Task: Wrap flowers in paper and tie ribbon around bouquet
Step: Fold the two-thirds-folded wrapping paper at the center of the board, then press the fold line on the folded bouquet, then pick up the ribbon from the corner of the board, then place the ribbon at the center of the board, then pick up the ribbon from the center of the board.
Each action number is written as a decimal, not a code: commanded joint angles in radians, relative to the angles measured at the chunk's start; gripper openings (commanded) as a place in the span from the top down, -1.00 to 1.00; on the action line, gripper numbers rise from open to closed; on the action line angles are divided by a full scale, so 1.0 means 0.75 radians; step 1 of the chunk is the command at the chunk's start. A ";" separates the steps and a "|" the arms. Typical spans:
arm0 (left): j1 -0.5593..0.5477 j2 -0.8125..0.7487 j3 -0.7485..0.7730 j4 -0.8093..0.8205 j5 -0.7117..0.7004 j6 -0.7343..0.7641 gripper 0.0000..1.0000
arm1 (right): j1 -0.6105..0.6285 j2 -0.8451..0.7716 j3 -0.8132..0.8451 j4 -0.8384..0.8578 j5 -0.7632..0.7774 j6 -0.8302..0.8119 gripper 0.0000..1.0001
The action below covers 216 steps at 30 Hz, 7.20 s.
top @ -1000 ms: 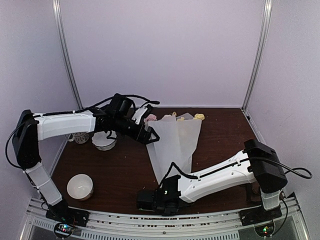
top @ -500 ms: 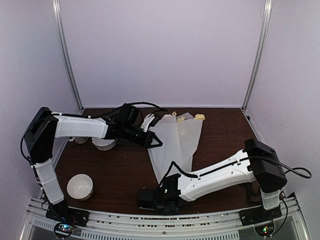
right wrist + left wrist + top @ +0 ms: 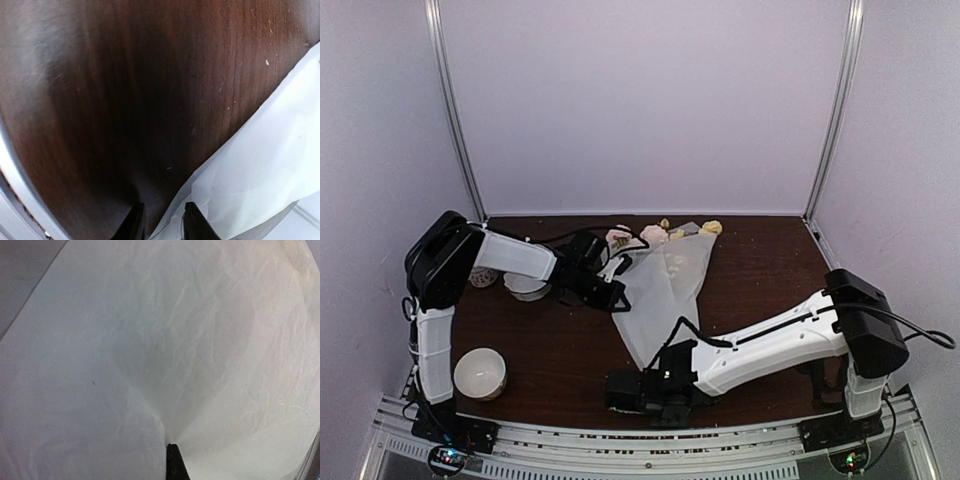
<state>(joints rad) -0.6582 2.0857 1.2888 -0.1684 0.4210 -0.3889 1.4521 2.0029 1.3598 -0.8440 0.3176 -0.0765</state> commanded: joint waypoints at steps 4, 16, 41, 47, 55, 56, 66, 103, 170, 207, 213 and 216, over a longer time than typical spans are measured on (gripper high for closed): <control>0.008 0.052 0.040 0.009 -0.041 0.014 1.00 | -0.008 -0.347 -0.084 0.090 -0.136 0.186 0.24; 0.008 0.025 0.028 0.001 0.016 0.049 1.00 | -0.461 -0.590 -0.225 0.453 -0.396 0.563 0.13; 0.006 0.015 0.167 -0.185 -0.178 0.048 1.00 | -0.311 -0.656 -0.817 0.743 -0.695 0.514 0.57; -0.008 0.009 0.120 -0.102 -0.092 0.079 1.00 | -0.648 -1.008 -0.954 0.887 -0.791 0.748 0.28; -0.008 0.010 0.083 -0.020 -0.060 0.070 1.00 | -0.947 -0.826 -0.964 1.217 -0.928 1.049 -0.20; -0.008 0.010 0.071 -0.013 -0.056 0.066 1.00 | -0.962 -0.786 -0.955 1.238 -0.941 1.058 -0.24; -0.007 0.011 0.076 -0.007 -0.021 0.046 1.00 | -1.004 -0.484 -0.860 1.399 -1.193 1.049 0.59; 0.018 0.001 0.024 0.069 0.087 0.143 1.00 | -1.354 -0.671 -0.840 0.181 -0.285 0.874 -0.11; 0.021 0.031 0.087 -0.070 0.011 0.228 1.00 | -1.503 -1.151 0.491 0.324 -1.128 0.499 1.00; 0.020 0.053 0.093 -0.091 0.023 0.244 1.00 | -1.584 -0.473 0.045 -0.314 -0.262 0.566 -0.28; 0.019 0.054 0.094 -0.092 0.026 0.247 1.00 | -1.590 -0.520 -0.210 -0.259 -0.394 0.597 0.40; 0.020 0.054 0.091 -0.086 0.026 0.247 1.00 | -1.495 -0.576 -0.243 -0.197 -0.489 0.588 0.31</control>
<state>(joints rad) -0.6514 2.1086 1.3384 -0.2203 0.4419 -0.2234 0.2699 1.6142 1.2057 -1.0580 0.0395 0.3542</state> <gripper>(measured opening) 0.010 0.309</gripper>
